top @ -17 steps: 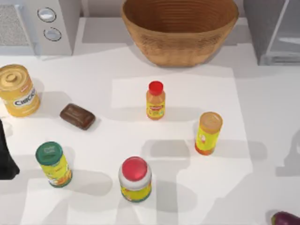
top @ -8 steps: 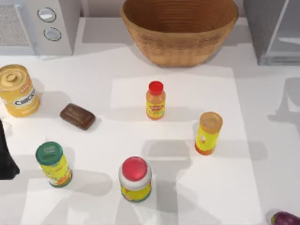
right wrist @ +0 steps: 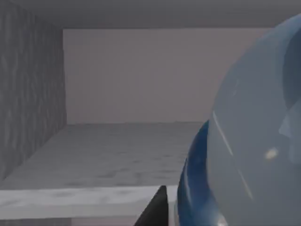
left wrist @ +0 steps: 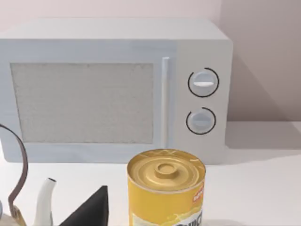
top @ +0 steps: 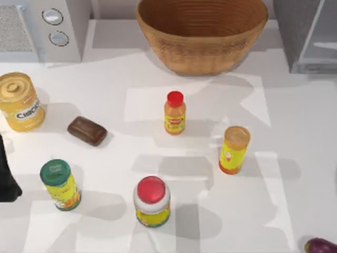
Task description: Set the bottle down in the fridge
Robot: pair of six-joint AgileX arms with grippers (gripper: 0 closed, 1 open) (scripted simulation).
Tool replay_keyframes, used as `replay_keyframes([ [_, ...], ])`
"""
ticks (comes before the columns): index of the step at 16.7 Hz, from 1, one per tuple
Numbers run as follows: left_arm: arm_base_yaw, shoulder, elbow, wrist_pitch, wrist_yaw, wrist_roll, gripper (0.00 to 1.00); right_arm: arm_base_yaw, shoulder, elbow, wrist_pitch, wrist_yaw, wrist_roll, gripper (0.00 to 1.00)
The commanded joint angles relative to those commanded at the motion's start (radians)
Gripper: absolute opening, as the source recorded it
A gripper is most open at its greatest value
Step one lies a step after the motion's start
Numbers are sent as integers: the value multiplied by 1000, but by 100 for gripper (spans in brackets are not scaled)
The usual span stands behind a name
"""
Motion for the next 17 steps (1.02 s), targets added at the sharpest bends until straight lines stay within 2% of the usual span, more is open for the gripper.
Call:
replay_keyframes([
  [4, 0, 0, 0, 0, 0, 0, 100, -46, 315, 102, 101, -61, -6, 1],
  [8, 0, 0, 0, 0, 0, 0, 100, -73, 520, 153, 137, -122, -31, 1],
  [17, 0, 0, 0, 0, 0, 0, 100, -75, 589, 164, 140, -148, -45, 1],
])
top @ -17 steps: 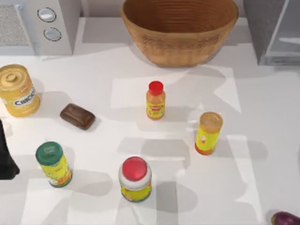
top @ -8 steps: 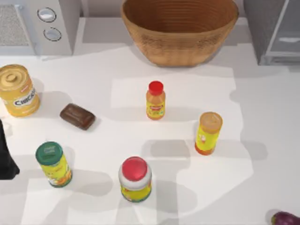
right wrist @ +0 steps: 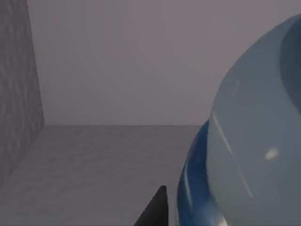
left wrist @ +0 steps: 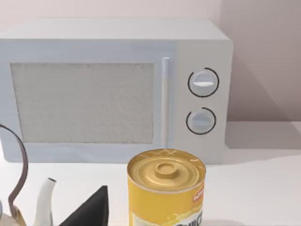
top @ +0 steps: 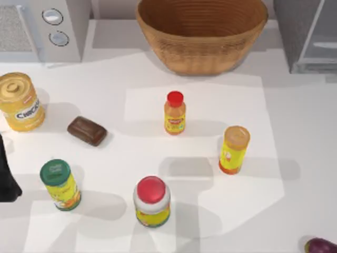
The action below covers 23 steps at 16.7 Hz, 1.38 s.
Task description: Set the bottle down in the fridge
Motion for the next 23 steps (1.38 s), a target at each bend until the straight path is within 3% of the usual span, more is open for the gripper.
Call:
replay_keyframes([
  [4, 0, 0, 0, 0, 0, 0, 100, 16, 90, 116, -66, 11, -3, 1],
  [10, 0, 0, 0, 0, 0, 0, 100, 43, 227, 453, -195, 37, -4, 1],
  [16, 0, 0, 0, 0, 0, 0, 100, 48, 263, 505, -241, 53, -2, 1],
  [23, 0, 0, 0, 0, 0, 0, 100, 48, 263, 505, -241, 53, -2, 53],
])
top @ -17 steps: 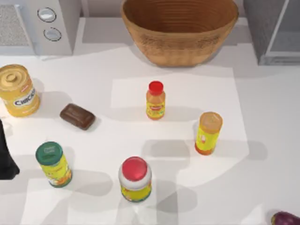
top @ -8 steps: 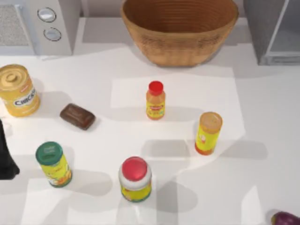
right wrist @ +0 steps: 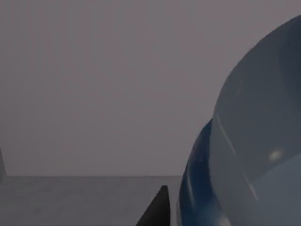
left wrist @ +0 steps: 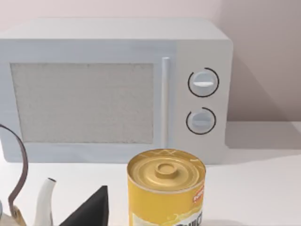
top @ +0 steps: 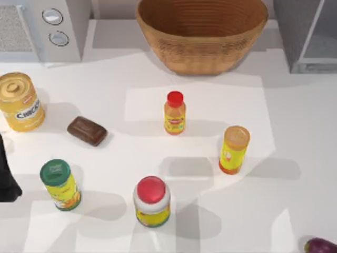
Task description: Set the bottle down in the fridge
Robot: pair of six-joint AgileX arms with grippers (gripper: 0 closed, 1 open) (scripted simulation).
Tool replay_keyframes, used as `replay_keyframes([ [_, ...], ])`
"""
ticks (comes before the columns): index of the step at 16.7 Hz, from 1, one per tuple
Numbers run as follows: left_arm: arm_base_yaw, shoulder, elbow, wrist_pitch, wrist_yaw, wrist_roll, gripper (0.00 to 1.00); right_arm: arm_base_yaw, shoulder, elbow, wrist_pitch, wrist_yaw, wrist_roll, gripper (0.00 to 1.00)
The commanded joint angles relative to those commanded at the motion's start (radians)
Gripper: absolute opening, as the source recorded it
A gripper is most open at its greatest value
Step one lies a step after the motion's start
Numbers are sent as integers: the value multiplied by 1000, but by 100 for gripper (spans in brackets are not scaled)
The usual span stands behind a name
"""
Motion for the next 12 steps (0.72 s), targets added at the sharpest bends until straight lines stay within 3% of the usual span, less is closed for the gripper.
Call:
replay_keyframes([
  [6, 0, 0, 0, 0, 0, 0, 100, 0, 0, 0, 0, 0, 0, 98],
  [12, 0, 0, 0, 0, 0, 0, 100, 0, 0, 0, 0, 0, 0, 100],
])
